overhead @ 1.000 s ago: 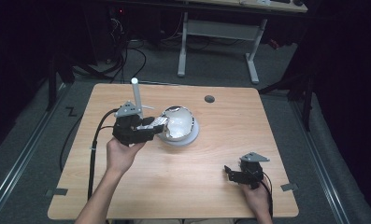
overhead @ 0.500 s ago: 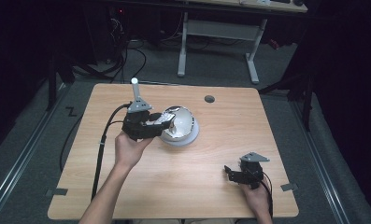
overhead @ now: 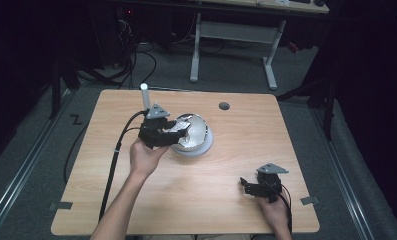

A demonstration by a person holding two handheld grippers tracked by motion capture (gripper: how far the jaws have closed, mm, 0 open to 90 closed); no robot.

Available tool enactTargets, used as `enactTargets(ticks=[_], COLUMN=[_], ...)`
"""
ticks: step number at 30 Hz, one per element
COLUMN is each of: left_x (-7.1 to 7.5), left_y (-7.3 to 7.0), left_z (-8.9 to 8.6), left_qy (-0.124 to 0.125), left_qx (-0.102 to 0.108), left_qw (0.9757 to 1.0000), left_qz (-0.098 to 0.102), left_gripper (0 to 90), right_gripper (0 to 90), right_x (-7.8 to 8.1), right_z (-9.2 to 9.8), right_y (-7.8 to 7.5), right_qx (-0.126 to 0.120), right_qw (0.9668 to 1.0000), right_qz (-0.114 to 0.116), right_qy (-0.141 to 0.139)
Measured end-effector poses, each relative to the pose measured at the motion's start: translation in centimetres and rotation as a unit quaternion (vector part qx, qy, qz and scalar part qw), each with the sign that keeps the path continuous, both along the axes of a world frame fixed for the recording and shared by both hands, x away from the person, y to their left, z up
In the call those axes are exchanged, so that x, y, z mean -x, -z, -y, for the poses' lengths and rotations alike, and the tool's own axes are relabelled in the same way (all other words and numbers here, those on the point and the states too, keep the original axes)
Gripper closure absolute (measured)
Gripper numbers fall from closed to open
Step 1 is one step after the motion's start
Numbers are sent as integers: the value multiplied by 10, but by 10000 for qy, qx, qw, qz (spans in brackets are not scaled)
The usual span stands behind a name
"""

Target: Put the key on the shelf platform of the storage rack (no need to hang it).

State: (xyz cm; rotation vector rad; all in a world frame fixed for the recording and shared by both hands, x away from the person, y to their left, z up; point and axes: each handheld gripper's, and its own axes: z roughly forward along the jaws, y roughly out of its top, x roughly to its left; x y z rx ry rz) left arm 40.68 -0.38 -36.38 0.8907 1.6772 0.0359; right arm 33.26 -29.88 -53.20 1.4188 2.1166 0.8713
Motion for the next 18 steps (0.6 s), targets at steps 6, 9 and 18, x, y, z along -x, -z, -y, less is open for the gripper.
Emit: enactTargets(ticks=[6,9,18], left_x=[-6,-7,-16], left_y=[11,15,30], left_z=[7,9,16], left_qy=[-18,-52,-51], left_qx=[-146,-194,-281], left_qw=[9999,9998,9995], left_qz=[-59,-82,-153], left_gripper=[497,498,497], right_gripper=[218,218,219], right_x=[0,0,0], right_z=[0,0,0], right_y=[0,0,0], right_qx=[0,1,0], right_qw=[10000,10000,10000], right_qz=[0,0,0], right_qy=[1,0,1])
